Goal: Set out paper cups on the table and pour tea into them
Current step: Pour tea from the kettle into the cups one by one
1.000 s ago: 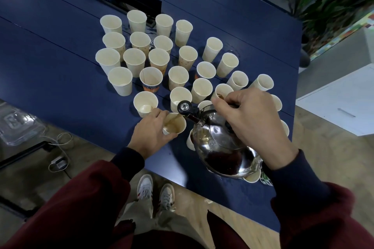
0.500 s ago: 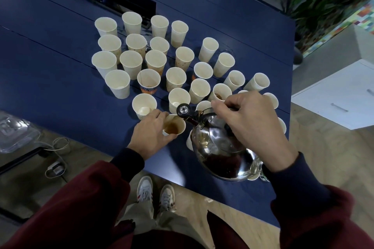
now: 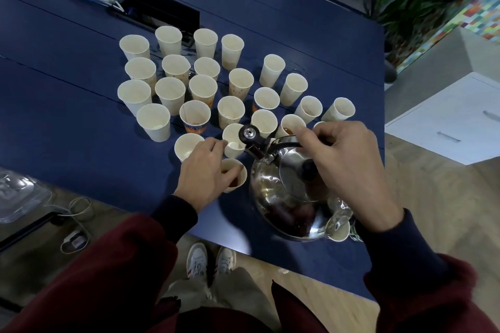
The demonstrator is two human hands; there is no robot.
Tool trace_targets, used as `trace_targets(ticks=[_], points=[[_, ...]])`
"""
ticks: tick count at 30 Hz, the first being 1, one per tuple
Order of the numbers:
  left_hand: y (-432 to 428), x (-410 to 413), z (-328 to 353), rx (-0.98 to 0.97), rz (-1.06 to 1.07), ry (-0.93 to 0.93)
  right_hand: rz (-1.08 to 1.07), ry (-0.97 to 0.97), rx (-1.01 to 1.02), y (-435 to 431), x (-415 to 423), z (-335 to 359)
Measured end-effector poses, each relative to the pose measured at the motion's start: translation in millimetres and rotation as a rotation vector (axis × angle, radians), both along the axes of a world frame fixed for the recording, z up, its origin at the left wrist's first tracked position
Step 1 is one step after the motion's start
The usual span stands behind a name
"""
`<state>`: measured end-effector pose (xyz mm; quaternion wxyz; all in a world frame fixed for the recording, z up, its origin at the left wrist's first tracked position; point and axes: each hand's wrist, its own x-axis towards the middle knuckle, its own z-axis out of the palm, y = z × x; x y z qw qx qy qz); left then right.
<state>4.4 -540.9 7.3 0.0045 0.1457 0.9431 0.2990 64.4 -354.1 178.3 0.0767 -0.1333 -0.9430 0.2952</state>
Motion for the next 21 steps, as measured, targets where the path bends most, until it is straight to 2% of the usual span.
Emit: trace_targets(ticks=[7,14,21], points=[[13.6,-37.7,-0.9,-0.051,-0.028,0.004,0.040,0.046,-0.017,8.1,-16.0,6.2],[29.7,-55.6,-6.8,-0.242,-0.127,-0.016,0.067,0.062,0.004,19.4,-31.8,2.2],[28.9,-78.2,-16.7,-0.235,-0.197,-0.070,0.010,-0.013,0.002,19.5,-44.5,-0.2]])
